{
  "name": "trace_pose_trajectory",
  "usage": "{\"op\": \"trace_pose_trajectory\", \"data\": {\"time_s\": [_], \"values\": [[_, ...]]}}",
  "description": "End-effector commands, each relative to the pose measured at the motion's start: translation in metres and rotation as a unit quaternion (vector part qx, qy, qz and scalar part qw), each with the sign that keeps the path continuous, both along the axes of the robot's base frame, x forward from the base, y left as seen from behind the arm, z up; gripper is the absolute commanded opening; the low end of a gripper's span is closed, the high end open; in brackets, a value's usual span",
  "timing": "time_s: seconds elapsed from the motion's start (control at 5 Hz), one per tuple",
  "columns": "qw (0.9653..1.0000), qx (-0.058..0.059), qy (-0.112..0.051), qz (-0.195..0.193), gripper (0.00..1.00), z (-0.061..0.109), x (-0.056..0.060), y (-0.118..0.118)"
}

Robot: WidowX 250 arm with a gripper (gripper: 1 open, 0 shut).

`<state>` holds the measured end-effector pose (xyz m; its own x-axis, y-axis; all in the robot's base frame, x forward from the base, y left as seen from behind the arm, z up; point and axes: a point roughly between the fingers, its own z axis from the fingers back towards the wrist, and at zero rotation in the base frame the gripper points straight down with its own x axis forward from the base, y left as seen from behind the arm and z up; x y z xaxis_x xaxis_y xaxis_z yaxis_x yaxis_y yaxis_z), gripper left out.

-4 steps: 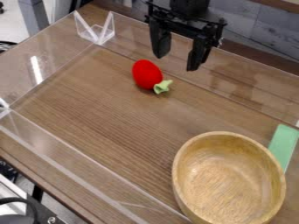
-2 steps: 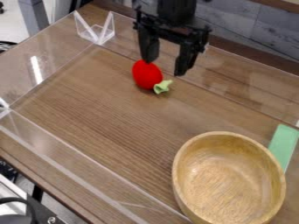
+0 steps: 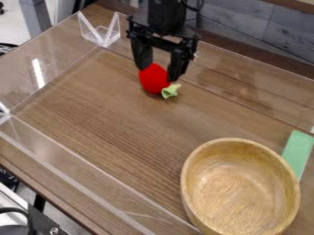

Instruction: Move the red fruit to the right

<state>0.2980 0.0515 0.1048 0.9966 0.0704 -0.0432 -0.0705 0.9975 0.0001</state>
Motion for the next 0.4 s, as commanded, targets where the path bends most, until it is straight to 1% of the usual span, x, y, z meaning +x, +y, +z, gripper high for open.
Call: {"op": "trace_pose_trajectory", "data": {"time_s": [0.0,0.2], "values": [[0.9984,0.011,-0.049,0.026,1.0,0.0204,0.018,0.0109],[0.9972,0.011,-0.058,0.046,1.0,0.0198,0.0264,0.0153]]}}
